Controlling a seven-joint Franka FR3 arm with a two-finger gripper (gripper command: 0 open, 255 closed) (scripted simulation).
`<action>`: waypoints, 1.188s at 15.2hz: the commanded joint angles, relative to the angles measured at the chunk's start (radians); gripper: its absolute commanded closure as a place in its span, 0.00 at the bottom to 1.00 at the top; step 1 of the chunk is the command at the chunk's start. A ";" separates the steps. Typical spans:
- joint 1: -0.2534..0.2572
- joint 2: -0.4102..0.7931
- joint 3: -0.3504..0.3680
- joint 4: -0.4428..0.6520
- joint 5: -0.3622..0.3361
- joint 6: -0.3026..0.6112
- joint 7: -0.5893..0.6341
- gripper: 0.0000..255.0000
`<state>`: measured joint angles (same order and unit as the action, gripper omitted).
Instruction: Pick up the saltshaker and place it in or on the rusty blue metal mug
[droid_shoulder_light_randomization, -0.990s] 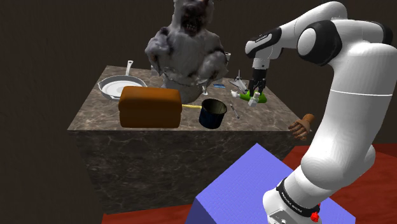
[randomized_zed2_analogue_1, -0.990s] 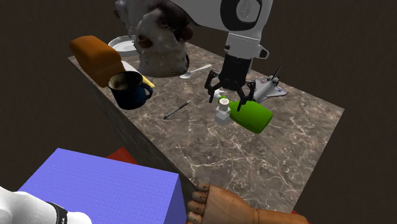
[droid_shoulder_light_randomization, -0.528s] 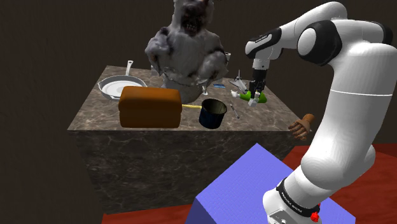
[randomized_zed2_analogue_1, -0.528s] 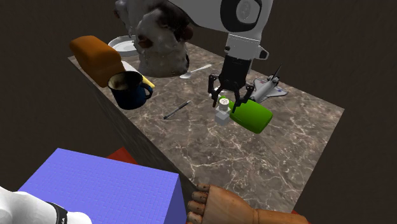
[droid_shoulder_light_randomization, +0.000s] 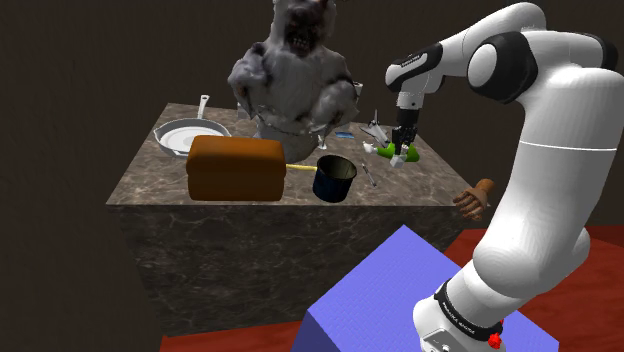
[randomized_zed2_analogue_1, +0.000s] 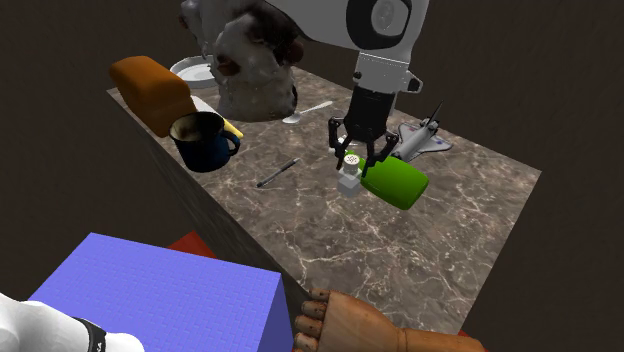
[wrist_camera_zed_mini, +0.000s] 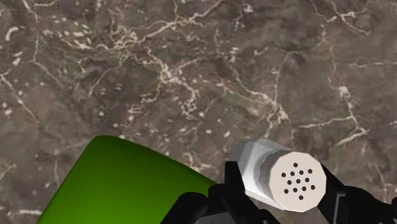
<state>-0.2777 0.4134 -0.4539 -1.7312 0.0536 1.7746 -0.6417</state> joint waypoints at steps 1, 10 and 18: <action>0.000 0.001 0.000 -0.002 -0.001 0.001 0.000 1.00; 0.005 -0.044 -0.009 0.060 -0.020 -0.102 0.003 1.00; 0.006 -0.071 -0.015 0.133 -0.031 -0.199 0.002 1.00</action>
<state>-0.2731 0.3476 -0.4686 -1.6028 0.0242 1.5854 -0.6412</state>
